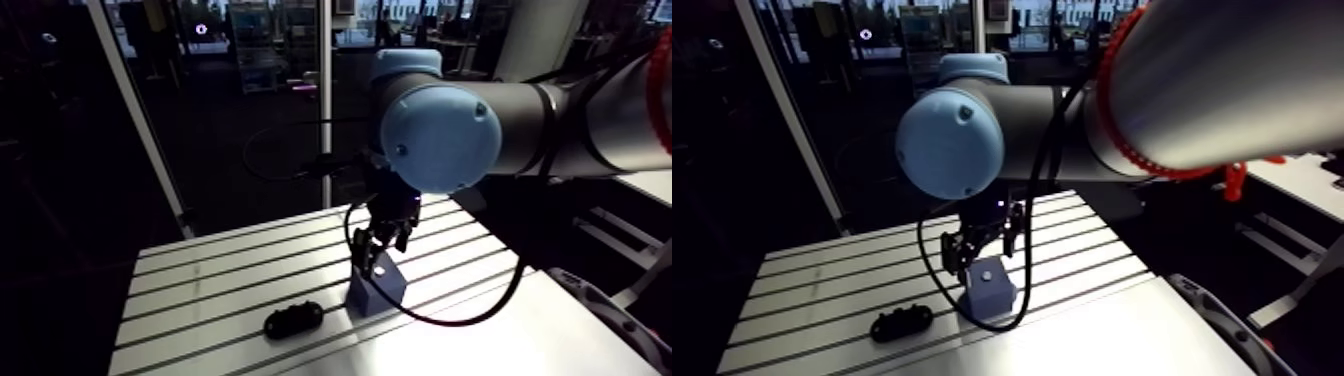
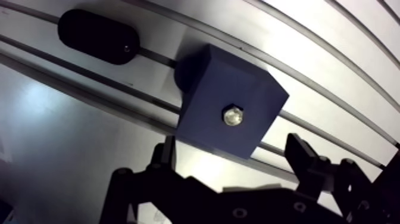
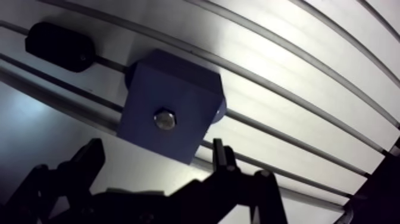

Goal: Pick up the M10 bolt and insert it into the hex recess until seated.

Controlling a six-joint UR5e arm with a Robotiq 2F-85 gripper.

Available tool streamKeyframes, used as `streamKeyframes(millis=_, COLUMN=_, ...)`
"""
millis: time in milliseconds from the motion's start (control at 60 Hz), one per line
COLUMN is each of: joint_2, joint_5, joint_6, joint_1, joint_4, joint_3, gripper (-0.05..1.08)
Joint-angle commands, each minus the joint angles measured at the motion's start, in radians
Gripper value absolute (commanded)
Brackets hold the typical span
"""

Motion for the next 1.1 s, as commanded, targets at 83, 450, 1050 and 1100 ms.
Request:
streamKeyframes(millis=83, joint_2=-0.027, joint_5=0.024, joint_6=0.003, joint_1=-0.001, joint_4=0.001, joint_3=0.001, gripper=0.51)
streamKeyframes(millis=450, joint_2=-0.037, joint_5=0.027, joint_6=0.021, joint_1=0.0, joint_4=0.002, joint_3=0.001, gripper=1.07)
streamKeyframes(millis=1050, joint_2=0.002, joint_5=0.016, joint_6=0.048, joint_1=0.0, joint_4=0.008, joint_3=-0.014, gripper=1.08)
streamKeyframes(millis=1100, joint_2=0.003, joint_5=0.015, joint_6=0.049, joint_1=0.0, joint_4=0.008, joint_3=-0.014, gripper=1.08)
